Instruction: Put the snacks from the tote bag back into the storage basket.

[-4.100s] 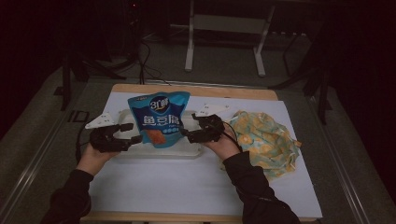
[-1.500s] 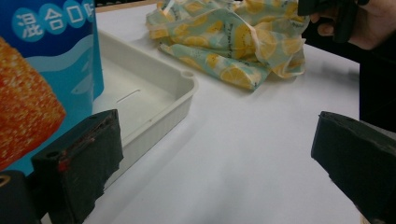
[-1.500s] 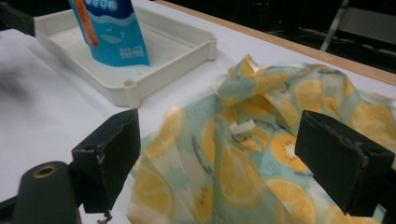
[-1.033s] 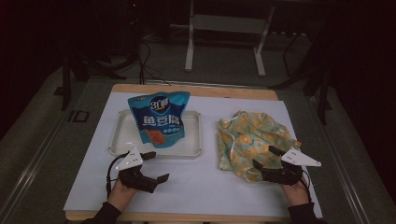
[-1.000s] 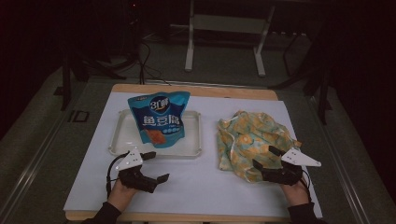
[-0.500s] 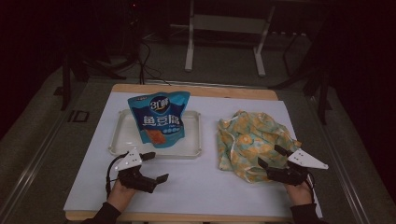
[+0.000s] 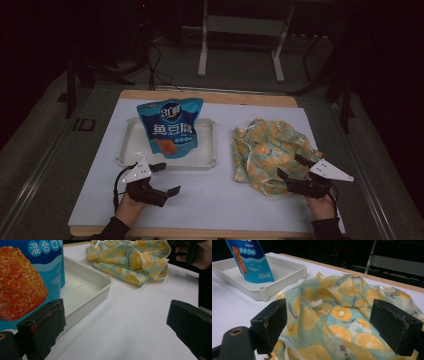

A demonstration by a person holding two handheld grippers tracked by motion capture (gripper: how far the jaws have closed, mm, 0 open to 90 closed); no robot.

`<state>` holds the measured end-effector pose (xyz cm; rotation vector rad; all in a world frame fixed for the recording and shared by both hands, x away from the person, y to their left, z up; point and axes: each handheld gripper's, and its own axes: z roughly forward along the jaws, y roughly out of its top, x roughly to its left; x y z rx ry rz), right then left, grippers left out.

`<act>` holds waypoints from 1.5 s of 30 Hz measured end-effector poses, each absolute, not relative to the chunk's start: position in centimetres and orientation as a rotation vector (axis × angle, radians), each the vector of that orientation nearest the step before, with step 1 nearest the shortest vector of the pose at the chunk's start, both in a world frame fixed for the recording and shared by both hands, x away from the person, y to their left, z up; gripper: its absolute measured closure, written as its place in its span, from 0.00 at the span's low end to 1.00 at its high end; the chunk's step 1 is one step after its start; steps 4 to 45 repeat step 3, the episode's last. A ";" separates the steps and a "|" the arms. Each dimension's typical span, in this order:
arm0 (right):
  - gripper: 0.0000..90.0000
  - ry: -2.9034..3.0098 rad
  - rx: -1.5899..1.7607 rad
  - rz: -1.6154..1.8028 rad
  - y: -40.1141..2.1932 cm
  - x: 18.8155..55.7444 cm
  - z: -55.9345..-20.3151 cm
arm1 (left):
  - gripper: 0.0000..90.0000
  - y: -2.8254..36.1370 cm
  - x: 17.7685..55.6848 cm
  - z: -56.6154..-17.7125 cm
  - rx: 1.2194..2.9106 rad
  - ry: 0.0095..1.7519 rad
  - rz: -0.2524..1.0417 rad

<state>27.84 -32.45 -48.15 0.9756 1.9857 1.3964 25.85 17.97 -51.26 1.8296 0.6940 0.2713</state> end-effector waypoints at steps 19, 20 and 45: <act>0.16 1.989 0.975 1.396 -32.4 27.9 -48.2 | 0.03 18.1 25.8 -51.2 1.828 0.694 0.269; 0.16 1.989 0.975 1.396 -32.4 27.9 -48.2 | 0.03 18.1 25.8 -51.2 1.828 0.694 0.269; 0.16 1.989 0.975 1.396 -32.4 27.9 -48.2 | 0.03 18.1 25.8 -51.2 1.828 0.694 0.269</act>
